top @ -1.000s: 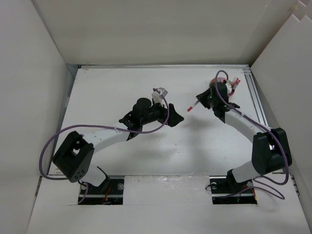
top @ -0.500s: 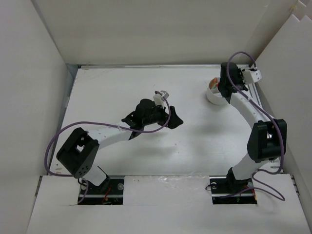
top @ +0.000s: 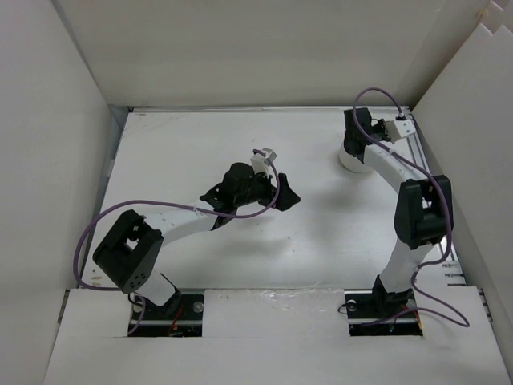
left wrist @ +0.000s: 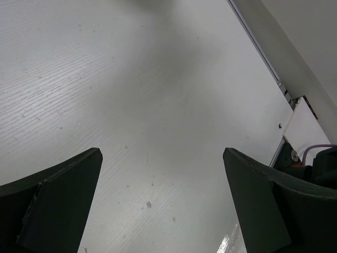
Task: Sort the stationery into containers
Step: Place the pen in the storage box, then reset both arms
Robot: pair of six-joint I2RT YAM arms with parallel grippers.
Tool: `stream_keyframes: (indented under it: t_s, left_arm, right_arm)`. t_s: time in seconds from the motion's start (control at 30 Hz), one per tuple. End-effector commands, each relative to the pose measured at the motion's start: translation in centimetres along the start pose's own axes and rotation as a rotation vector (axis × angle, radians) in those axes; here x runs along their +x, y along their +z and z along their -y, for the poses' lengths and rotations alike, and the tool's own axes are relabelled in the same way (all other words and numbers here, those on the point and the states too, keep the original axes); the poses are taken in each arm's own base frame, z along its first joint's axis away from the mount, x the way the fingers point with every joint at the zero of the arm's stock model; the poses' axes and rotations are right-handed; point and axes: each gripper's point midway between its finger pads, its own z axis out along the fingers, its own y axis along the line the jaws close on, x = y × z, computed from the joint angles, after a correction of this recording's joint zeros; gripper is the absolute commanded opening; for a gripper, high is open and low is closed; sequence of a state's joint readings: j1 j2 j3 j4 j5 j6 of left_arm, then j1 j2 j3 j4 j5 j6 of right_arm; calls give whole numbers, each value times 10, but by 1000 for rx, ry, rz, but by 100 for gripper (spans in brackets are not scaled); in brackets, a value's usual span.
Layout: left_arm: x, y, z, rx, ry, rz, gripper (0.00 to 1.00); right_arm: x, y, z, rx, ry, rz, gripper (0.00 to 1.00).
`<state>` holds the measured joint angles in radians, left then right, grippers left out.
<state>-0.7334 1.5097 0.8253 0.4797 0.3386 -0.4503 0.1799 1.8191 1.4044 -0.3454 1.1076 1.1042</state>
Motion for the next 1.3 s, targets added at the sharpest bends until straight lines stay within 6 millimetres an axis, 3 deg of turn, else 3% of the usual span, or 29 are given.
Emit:
stream_keyframes:
  t_s: [0.0,0.27,0.47,0.67,0.7,0.77,0.8,0.87,0.9,0.93,1.07,1.13,1.2,1.23,1.27]
  left_arm:
    - [-26,-5,17,35,24,70,100]
    - [-28,-9,15,18,23,80,100]
    - [-28,-9,15,18,23,80,100]
    - [-23,-9,11,4,19,75,100]
    - [-28,-12,12,1,13,90,100]
    - [-30,-14,11,-11,15,107,100]
    - [-31,-17,11,-12,18,123,100]
    - [-36,-23,7,-42,19,160,100]
    - [-41,-26,8,-48,21,178,100]
    - [-39,-29,4,-65,20,185,100]
    - [-55,-46,-1,-118,23,279,100]
    - [-57,-54,-8,-160,19,314,100]
    - [-64,-61,-12,-192,17,356,100]
    - [-67,-66,-12,-197,17,378,100]
    - [-71,-70,-11,-203,17,396,100]
  right_arm:
    - [-20,-5,-12,13,44,68,17]
    - [-11,-7,-8,27,36,63,35]
    - [-17,-8,-15,25,41,64,37]
    - [-30,-27,-12,-3,74,39,58]
    - [-43,-34,-12,-19,103,34,68]
    - [-43,-49,-14,-69,116,-20,79]
    - [-51,-56,-12,-102,144,-37,90]
    - [-46,-70,-14,-167,137,-106,100]
    - [-35,-81,-14,-210,128,-142,100]
    - [-43,-93,-15,-261,133,-164,100]
    - [-21,-144,-21,-495,82,-338,100]
    - [7,-180,-21,-634,35,-472,100]
    - [20,-210,-18,-769,-38,-546,100]
    - [39,-238,-15,-852,-86,-635,100]
    - [51,-250,-6,-885,-119,-673,100]
